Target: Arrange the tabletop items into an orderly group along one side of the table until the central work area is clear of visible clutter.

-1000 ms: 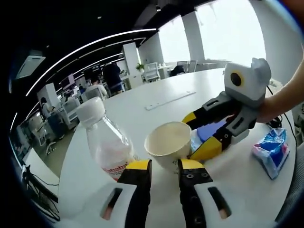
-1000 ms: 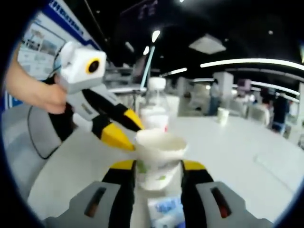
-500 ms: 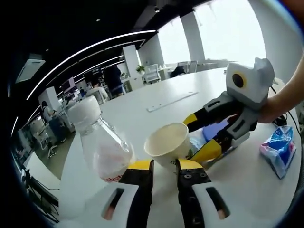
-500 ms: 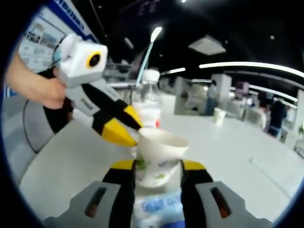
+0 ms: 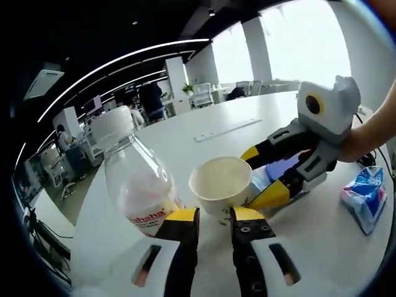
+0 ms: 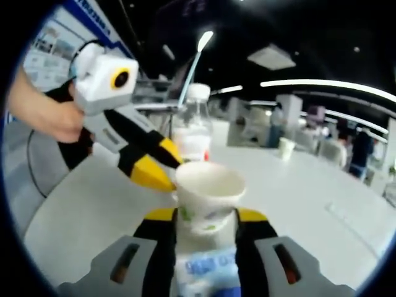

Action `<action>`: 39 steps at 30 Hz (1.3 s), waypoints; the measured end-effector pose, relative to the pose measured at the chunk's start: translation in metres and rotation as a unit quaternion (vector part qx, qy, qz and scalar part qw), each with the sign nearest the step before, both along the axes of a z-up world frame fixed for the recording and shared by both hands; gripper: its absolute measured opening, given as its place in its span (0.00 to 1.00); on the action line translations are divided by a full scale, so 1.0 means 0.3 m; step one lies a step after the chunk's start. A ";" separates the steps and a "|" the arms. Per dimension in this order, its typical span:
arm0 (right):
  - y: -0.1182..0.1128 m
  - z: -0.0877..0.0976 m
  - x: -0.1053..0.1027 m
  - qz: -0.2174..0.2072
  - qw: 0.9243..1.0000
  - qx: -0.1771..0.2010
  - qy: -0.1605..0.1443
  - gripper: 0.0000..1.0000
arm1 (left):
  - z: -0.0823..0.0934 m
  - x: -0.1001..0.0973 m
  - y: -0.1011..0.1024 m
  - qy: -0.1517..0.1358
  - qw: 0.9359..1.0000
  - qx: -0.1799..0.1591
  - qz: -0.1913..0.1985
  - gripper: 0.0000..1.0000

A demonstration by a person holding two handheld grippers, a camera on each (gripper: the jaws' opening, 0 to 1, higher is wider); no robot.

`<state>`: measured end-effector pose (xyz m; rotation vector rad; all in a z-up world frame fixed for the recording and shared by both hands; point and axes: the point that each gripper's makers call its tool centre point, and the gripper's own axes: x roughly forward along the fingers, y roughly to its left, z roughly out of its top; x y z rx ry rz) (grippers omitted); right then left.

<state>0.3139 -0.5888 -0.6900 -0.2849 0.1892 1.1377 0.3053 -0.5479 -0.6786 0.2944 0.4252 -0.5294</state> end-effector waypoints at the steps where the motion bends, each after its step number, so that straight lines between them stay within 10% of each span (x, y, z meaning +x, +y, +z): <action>1: -0.001 0.000 -0.001 -0.001 1.000 -0.001 0.000 0.34 | 0.000 0.001 0.002 0.000 1.000 -0.002 0.002 0.19; 15: -0.034 0.011 -0.006 -0.035 0.999 -0.009 -0.001 0.54 | -0.015 -0.052 0.026 0.014 0.999 -0.027 0.044 0.32; 22: -0.067 0.001 -0.027 -0.045 0.999 -0.016 0.008 0.73 | -0.065 -0.124 0.050 0.062 0.995 -0.023 0.071 0.67; 27: -0.082 -0.004 -0.046 -0.051 0.998 -0.011 0.023 0.83 | -0.096 -0.160 0.092 0.093 0.984 -0.084 0.127 0.98; 39: -0.098 0.021 -0.121 -0.046 0.998 -0.010 0.040 0.89 | -0.030 -0.227 0.105 0.086 0.978 -0.114 0.150 0.99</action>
